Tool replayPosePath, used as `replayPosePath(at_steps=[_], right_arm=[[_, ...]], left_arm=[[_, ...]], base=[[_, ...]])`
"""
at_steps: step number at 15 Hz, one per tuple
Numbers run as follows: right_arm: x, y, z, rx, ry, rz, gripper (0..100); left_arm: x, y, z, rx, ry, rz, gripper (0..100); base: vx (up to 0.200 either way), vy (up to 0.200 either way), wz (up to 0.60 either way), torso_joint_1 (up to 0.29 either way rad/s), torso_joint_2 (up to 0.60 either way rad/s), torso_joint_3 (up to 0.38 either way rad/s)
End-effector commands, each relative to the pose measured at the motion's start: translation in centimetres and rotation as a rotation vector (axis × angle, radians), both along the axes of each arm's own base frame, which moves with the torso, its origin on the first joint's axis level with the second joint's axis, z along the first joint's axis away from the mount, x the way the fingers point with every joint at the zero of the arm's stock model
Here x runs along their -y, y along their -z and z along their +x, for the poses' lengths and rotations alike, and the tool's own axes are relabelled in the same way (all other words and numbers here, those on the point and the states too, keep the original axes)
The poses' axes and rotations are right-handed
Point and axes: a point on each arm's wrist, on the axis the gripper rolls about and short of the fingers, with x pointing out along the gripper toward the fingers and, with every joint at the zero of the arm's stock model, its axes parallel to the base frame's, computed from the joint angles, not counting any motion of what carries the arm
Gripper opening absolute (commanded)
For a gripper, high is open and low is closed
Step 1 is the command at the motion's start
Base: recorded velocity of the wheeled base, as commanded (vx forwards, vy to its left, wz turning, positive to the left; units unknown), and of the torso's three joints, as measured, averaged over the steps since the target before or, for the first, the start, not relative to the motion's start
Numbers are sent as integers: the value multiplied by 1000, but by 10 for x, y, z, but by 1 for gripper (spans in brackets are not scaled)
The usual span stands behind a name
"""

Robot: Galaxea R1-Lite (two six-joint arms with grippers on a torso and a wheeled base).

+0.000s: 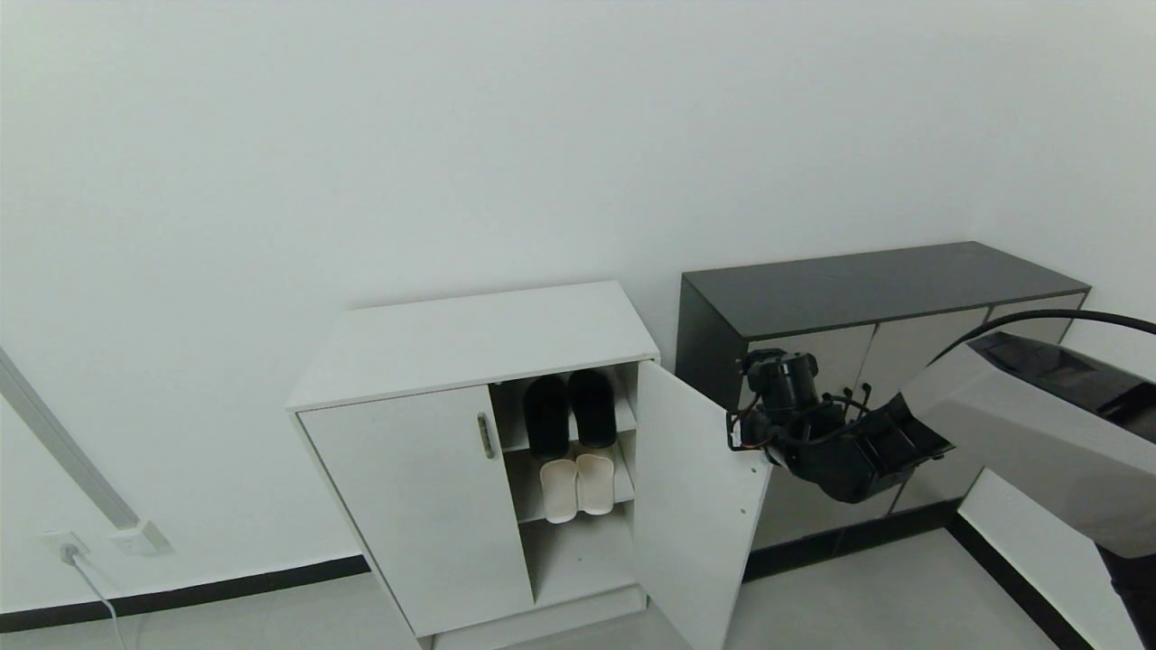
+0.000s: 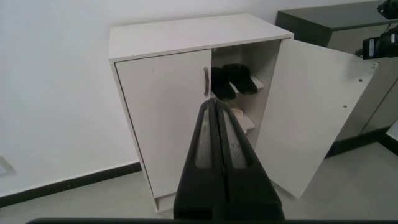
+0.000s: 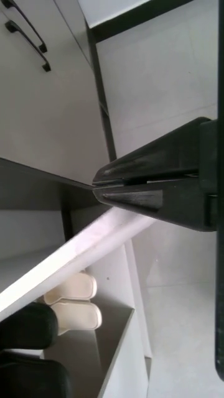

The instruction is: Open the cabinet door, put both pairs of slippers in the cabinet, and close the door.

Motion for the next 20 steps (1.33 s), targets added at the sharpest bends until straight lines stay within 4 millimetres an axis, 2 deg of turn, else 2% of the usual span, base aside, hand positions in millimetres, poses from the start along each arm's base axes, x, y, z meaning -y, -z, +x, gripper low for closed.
replayPosePath(at_steps=[1, 8, 10, 12, 14, 17, 20], right_arm=[[-6, 0, -6, -5, -19, -2, 0], [-66, -24, -82, -21, -204, 45, 0], [-69, -33, -92, -8, -229, 58, 0], [-64, -47, -105, 17, -273, 43, 0], [-62, -57, -123, 27, -306, 40, 0], [-61, -61, -135, 53, -335, 28, 0], [-61, -57, -139, 64, -358, 40, 0]], left_arm=[[0, 0, 0, 0, 0, 0, 0], [0, 0, 0, 0, 0, 0, 0], [0, 0, 0, 0, 0, 0, 0], [0, 0, 0, 0, 1, 0, 0], [0, 0, 0, 0, 0, 0, 0], [0, 0, 0, 0, 1, 0, 0], [0, 0, 0, 0, 0, 0, 0]], base=[[0, 0, 0, 0, 0, 0], [0, 0, 0, 0, 0, 0], [0, 0, 0, 0, 0, 0], [0, 0, 0, 0, 0, 0], [0, 0, 0, 0, 0, 0], [0, 0, 0, 0, 0, 0], [0, 0, 600, 2, 2, 1]])
